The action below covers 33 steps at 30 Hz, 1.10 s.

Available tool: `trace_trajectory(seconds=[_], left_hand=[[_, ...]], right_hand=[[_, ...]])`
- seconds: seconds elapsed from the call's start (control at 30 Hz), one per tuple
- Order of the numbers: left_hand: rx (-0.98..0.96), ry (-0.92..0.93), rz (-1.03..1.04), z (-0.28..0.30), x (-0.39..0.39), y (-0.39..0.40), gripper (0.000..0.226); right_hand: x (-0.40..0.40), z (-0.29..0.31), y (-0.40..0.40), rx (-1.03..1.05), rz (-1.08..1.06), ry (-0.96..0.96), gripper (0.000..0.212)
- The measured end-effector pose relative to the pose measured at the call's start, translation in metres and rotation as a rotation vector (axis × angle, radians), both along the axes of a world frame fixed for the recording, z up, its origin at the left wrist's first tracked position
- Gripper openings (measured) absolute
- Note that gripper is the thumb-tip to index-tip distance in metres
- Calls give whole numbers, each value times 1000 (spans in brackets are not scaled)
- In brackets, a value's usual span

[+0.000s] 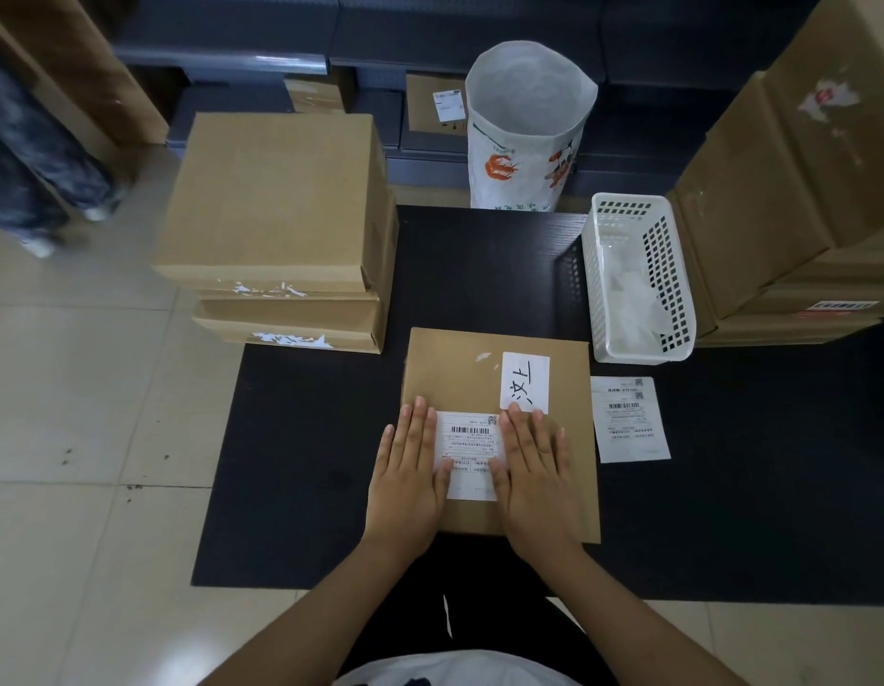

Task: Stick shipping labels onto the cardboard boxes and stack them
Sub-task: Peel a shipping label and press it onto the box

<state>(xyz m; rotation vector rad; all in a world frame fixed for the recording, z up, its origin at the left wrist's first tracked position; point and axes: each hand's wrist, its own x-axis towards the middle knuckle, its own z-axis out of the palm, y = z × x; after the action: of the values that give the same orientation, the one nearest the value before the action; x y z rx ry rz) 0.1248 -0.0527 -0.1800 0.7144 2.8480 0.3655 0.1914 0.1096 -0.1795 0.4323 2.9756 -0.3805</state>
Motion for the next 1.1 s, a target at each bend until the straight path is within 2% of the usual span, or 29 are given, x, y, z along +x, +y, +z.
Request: trace_trajectory(seconds=[0.23, 0.4, 0.57, 0.7, 0.87, 0.97, 1.1], left_hand=[[22, -11, -43, 4, -2, -3, 65], [78, 23, -383, 12, 13, -11, 63], [-12, 32, -412, -1, 13, -16, 69], [-16, 23, -335, -2, 20, -13, 69], [-57, 16, -23, 3, 36, 3, 73], [-90, 3, 139, 5, 42, 12, 75], [-57, 33, 180, 2, 47, 15, 75]], right_hand=[[0, -2, -1, -52, -58, 51, 63], [11, 8, -18, -61, 261, 45, 60], [15, 3, -20, -15, 255, -13, 61], [17, 5, -21, 16, 212, -21, 63], [27, 4, -23, -9, -44, -8, 80], [26, 7, -26, -14, -88, 7, 83], [25, 6, -28, 7, -80, 41, 82]])
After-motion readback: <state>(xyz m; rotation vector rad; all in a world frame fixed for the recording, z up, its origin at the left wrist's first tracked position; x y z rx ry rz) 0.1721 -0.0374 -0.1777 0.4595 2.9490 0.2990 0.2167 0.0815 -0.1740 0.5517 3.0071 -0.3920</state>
